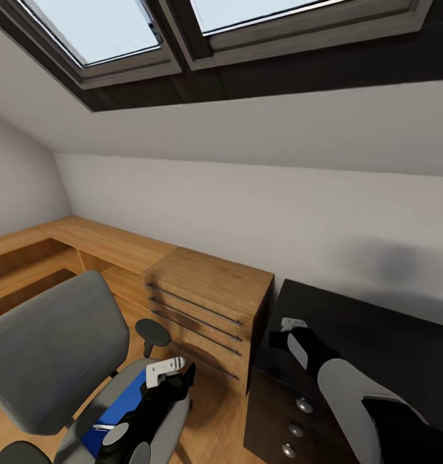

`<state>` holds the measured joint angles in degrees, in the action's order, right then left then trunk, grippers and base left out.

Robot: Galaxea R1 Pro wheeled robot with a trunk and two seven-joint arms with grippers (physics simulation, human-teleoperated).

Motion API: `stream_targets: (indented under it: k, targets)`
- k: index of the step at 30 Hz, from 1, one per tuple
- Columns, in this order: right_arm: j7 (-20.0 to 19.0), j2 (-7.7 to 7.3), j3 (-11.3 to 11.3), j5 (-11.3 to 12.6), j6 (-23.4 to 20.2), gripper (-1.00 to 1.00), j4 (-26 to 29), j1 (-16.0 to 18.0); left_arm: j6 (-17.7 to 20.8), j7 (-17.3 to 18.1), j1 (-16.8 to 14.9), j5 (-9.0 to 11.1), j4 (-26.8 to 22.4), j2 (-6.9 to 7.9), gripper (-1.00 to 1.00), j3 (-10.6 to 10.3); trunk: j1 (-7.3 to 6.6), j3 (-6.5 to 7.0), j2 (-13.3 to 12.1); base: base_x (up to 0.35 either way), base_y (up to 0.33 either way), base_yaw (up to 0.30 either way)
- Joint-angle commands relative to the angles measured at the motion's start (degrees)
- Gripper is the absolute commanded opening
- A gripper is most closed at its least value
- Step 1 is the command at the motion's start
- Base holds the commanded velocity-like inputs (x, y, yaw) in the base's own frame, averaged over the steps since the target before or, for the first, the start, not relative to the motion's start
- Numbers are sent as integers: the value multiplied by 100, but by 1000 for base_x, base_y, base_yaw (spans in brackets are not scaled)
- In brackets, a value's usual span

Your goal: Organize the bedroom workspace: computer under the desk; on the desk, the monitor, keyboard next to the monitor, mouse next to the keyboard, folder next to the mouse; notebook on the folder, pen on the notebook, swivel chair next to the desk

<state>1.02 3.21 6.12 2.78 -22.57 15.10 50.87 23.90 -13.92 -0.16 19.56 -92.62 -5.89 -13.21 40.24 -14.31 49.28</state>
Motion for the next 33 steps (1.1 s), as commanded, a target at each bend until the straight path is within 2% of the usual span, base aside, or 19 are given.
stream_targets:
  k: [1, 29, 33]
  targets:
    - [12, 4, 35, 30, -28, -100, 11, 2, 17, -49, -2, 59, -10, 0, 100, -6, 24, -25, 47, 0, 0, 0]
    - [6, 10, 30, 24, -24, -100, 11, 2, 11, -49, -2, 58, -10, 0, 100, 3, 639, -528, 1170, 0, 0, 0]
    - [10, 7, 30, 23, -27, -100, 11, 2, 10, -49, -2, 60, -10, 0, 100, 6, 639, -528, 1170, 0, 0, 0]
